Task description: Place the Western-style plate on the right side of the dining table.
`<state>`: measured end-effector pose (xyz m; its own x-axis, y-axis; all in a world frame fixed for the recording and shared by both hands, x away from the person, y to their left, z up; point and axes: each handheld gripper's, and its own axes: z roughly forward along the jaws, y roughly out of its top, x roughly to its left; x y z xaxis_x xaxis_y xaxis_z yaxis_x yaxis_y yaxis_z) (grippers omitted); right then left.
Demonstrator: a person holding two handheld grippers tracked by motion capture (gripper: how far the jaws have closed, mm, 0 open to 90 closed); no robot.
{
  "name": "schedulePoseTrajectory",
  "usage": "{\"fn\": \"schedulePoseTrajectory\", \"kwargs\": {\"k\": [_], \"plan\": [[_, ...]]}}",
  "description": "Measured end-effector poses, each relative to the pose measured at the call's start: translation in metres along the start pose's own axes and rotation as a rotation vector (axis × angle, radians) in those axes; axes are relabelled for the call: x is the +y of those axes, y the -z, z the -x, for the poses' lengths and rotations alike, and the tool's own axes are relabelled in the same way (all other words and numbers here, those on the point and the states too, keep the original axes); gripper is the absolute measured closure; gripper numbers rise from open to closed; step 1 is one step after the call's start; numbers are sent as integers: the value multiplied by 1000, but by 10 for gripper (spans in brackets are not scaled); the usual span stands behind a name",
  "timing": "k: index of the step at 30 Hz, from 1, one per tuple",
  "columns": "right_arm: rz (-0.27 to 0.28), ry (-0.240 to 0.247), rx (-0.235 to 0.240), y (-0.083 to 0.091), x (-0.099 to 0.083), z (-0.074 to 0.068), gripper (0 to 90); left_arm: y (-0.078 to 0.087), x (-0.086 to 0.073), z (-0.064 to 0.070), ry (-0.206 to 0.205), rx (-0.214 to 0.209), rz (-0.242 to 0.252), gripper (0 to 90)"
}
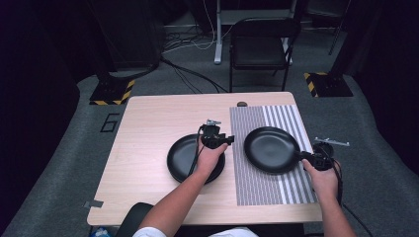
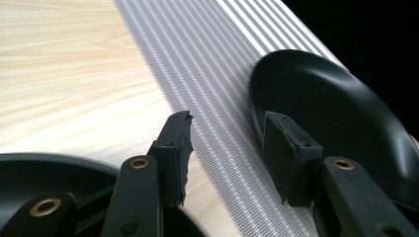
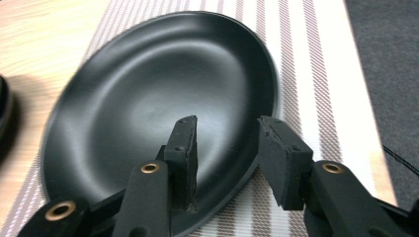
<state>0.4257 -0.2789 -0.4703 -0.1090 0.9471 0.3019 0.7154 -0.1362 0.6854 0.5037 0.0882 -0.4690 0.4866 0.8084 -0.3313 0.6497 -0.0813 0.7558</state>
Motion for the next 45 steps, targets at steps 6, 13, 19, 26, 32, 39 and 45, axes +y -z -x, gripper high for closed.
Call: {"fn": "schedulePoseTrajectory", "kwargs": {"k": [6, 13, 19, 26, 32, 39, 45], "plan": [[2, 34, 28, 5, 7, -16, 586, 20, -2, -14, -5, 24, 15, 529], [-6, 111, 32, 14, 9, -29, 585, 48, 0, -37, 9, 76, 60, 518], [-13, 168, 90, 13, 6, -44, 584, 67, -2, -51, 17, 119, 89, 516], [-9, 213, 156, 11, 6, -64, 578, 86, -7, -64, 19, 148, 108, 515], [-19, 232, 217, 8, 4, -78, 579, 98, -13, -74, 9, 166, 97, 508], [-34, 272, 255, -1, -1, -94, 563, 110, -22, -83, -15, 176, 86, 494], [-43, 331, 303, -8, -7, -106, 531, 118, -31, -94, -20, 196, 67, 489]]}}
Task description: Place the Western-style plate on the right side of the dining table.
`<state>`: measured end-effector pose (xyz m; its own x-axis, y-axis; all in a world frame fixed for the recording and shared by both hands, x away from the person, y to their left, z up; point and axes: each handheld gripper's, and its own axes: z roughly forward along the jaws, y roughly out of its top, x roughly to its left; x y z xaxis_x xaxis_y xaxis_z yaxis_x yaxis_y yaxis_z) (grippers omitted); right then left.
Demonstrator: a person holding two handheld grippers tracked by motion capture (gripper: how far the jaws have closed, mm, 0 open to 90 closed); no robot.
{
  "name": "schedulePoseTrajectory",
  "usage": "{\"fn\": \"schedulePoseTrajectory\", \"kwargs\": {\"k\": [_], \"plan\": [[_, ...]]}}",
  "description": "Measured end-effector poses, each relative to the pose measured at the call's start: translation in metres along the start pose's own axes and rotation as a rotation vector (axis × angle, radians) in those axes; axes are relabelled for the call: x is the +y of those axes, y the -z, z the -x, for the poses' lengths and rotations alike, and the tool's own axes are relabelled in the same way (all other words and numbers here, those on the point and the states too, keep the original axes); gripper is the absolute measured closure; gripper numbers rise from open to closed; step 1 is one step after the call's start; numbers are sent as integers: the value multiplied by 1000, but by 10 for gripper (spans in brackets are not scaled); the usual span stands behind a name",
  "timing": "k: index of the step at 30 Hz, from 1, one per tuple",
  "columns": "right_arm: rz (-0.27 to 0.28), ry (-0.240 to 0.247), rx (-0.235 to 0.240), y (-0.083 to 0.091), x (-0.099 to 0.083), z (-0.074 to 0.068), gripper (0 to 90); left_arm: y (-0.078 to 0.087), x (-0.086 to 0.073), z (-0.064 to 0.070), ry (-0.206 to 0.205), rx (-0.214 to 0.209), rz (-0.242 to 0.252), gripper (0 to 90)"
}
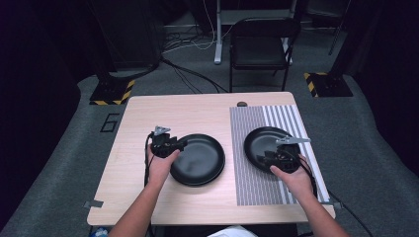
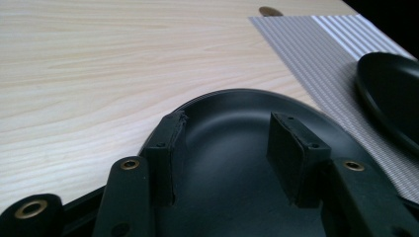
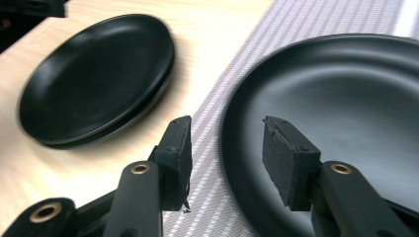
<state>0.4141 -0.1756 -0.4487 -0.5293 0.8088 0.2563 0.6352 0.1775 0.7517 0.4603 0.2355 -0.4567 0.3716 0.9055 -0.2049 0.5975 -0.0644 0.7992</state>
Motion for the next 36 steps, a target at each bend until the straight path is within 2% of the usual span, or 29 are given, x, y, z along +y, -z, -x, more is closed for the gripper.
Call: {"fn": "schedulePoseTrajectory", "kwargs": {"k": [2, 5, 10, 15, 16, 21, 26, 29, 33, 36], "plan": [[-19, -2, 41, -5, -3, -4, 529, 1, -3, -4, -4, 11, -4, 489], [-36, 10, 62, -12, -9, -9, 529, 3, -9, -13, -3, 32, -6, 489], [-64, 69, 74, -23, -16, -19, 527, 6, -15, -23, 4, 62, 1, 481], [-78, 133, 64, -31, -22, -32, 522, 10, -23, -33, 9, 90, -4, 481], [-77, 135, 66, -32, -23, -34, 522, 11, -24, -36, 5, 98, -23, 481], [-93, 171, 78, -41, -29, -45, 521, 14, -30, -44, -6, 127, -13, 481], [-119, 193, 64, -52, -38, -52, 517, 16, -36, -57, 8, 163, -9, 479], [-124, 215, 63, -58, -42, -56, 517, 16, -39, -63, 17, 185, -31, 479], [-104, 255, 48, -63, -48, -60, 517, 16, -41, -68, 1, 206, -27, 470], [-95, 273, 39, -63, -50, -62, 511, 14, -43, -73, -9, 225, -44, 467]]}}
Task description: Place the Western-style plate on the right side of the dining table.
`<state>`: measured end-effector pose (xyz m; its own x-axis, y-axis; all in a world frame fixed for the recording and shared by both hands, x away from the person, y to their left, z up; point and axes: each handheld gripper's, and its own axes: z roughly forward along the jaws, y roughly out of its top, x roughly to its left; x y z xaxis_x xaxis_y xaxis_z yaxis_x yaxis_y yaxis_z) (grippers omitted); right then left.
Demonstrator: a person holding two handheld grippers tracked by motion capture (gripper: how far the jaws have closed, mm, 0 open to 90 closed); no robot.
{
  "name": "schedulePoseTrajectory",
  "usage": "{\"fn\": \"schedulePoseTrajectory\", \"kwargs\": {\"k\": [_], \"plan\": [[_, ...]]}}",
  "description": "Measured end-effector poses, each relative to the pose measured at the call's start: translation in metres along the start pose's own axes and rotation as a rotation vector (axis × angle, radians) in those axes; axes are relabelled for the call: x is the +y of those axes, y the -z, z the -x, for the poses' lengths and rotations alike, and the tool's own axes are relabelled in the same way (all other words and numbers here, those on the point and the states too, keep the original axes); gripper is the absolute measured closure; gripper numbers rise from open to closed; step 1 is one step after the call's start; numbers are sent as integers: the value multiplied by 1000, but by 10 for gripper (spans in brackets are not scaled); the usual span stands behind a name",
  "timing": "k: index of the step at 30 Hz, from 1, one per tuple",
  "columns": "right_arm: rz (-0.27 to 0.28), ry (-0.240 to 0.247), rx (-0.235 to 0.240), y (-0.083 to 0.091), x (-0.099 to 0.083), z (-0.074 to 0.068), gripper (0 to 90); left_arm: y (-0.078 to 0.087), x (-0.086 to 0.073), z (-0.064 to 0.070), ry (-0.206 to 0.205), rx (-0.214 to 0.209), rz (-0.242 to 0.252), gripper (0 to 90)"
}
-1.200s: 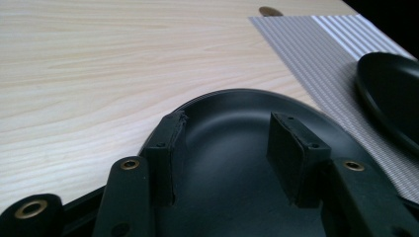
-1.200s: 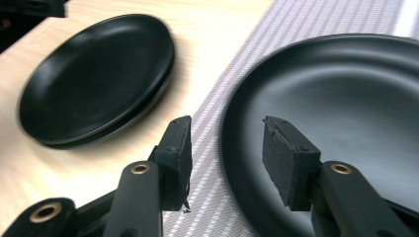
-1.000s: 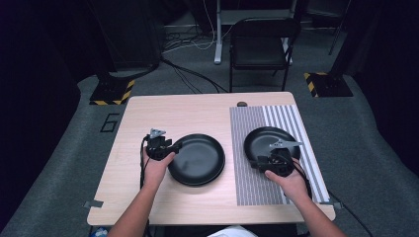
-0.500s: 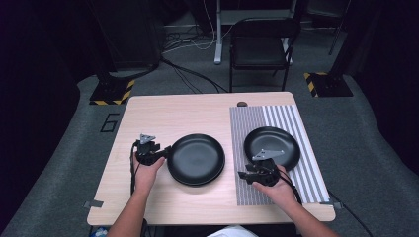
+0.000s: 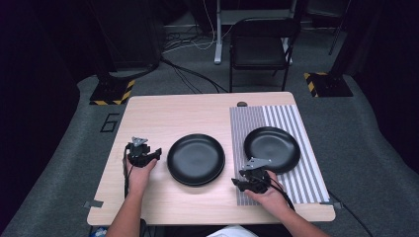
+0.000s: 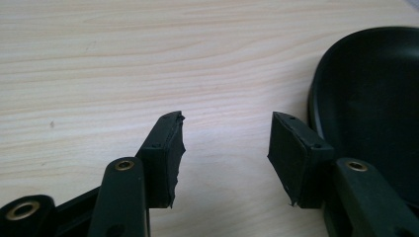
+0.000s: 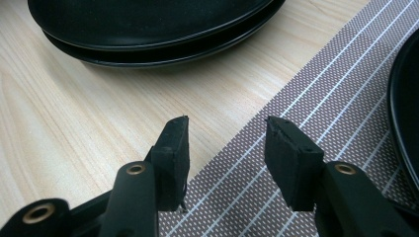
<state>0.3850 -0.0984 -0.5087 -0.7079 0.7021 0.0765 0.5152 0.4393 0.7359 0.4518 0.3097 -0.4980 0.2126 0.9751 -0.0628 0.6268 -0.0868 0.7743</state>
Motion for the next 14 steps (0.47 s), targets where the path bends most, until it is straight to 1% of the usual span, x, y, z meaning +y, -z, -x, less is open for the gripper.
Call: {"fn": "schedulePoseTrajectory", "kwargs": {"k": [2, 5, 8, 10, 12, 14], "plan": [[8, -1, -5, -1, -2, -1, 506, -2, -1, -4, 0, 6, -3, 462], [14, 15, -16, -4, -5, -2, 501, -4, -2, -8, 5, 18, -1, 456], [23, 20, -13, -6, -7, -3, 494, -6, -2, -12, -5, 34, 0, 449], [21, 34, -14, -8, -7, -4, 480, -9, -3, -15, 3, 44, 3, 442], [23, 49, -16, -8, -7, -5, 471, -10, -3, -17, 9, 45, -5, 434], [21, 59, -15, -10, -7, -5, 462, -12, -4, -18, 6, 51, -5, 430]]}}
